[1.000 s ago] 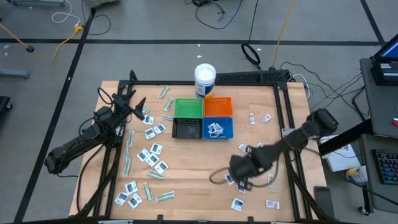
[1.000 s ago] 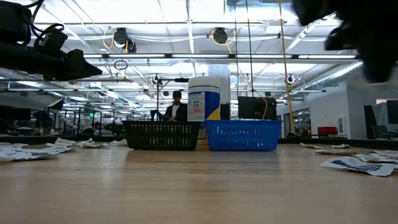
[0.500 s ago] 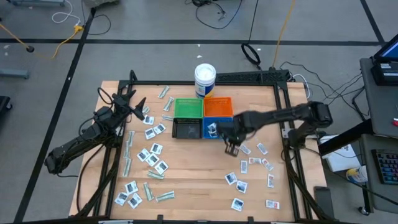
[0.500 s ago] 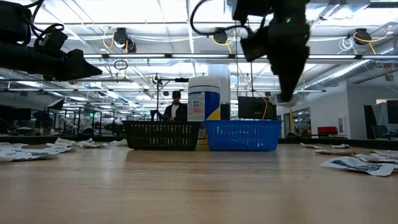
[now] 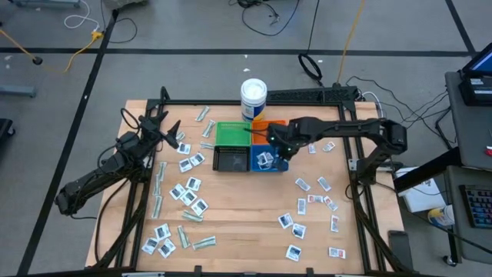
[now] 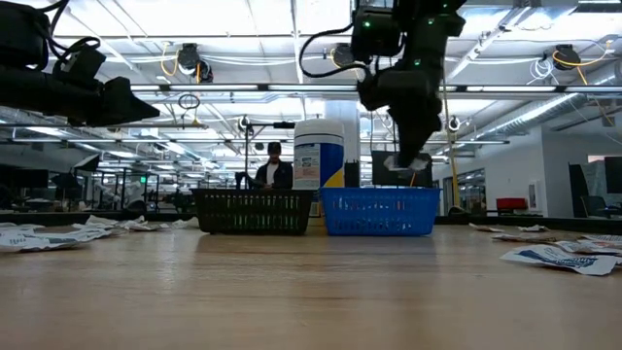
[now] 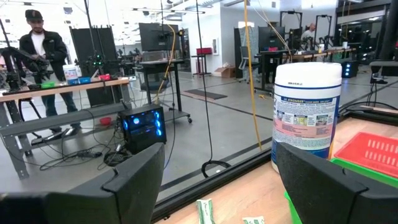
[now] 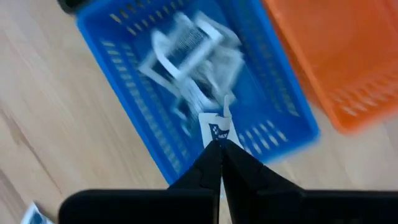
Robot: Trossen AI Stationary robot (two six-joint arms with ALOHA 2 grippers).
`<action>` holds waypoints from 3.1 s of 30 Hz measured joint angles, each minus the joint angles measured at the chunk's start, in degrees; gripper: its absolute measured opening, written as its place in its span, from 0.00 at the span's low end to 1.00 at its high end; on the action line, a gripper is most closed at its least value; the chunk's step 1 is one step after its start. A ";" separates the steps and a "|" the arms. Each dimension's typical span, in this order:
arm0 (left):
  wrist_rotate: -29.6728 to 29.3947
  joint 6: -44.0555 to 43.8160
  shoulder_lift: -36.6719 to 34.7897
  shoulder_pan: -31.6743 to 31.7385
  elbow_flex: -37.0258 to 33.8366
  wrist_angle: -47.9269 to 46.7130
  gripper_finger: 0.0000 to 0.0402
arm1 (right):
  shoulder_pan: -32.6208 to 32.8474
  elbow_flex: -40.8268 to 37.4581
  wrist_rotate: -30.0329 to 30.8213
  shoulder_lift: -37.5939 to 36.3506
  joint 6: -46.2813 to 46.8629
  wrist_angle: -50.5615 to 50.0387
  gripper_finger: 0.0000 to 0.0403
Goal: Pick & Place First Aid Supplies
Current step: Put the blue alcohol pad into the blue basket
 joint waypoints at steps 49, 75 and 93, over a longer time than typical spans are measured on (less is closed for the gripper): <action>0.01 0.01 0.01 0.00 0.00 0.00 0.77 | 3.52 3.17 -2.29 4.12 45.27 -2.88 0.42; 0.00 0.00 0.01 -0.02 0.00 0.00 0.77 | 41.95 -7.76 3.66 -1.33 92.97 0.84 0.41; 0.01 -0.01 0.01 0.00 0.00 0.00 0.77 | 50.37 -8.72 3.44 5.54 94.94 10.08 0.41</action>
